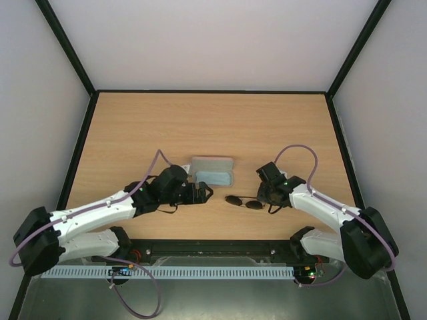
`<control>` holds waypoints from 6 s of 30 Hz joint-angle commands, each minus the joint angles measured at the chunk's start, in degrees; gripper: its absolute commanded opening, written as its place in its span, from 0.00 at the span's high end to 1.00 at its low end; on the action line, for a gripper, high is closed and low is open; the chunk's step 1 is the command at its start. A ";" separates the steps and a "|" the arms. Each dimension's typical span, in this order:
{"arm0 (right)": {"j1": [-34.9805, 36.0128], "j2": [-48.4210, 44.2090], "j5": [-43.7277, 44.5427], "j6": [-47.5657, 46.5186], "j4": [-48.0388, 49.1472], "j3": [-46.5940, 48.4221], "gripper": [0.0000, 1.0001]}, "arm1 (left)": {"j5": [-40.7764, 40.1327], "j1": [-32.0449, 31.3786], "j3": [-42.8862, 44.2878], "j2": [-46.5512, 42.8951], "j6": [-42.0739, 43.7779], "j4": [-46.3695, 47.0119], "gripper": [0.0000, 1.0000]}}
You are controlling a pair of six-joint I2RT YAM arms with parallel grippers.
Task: Organize the sunglasses
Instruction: Fold the sunglasses at the center of the board.
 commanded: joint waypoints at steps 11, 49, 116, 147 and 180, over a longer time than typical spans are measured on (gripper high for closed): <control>-3.32 -3.88 7.58 8.22 -2.34 -2.24 0.99 | -3.64 -7.70 1.16 15.59 -3.97 13.72 0.01; -2.95 -12.47 -3.47 16.69 -7.31 -6.01 0.78 | -2.03 -7.48 -1.82 29.80 -4.95 25.83 0.03; 5.64 8.09 -18.17 3.71 3.36 0.96 0.96 | -4.34 -13.56 4.67 36.97 -9.10 24.40 0.27; 3.39 5.95 -17.83 1.78 1.57 0.55 0.96 | -2.96 -20.86 2.04 34.08 -18.79 38.22 0.61; 3.24 8.57 -20.33 -0.34 0.61 0.77 0.95 | -2.42 -12.50 3.59 41.25 -15.23 42.58 0.83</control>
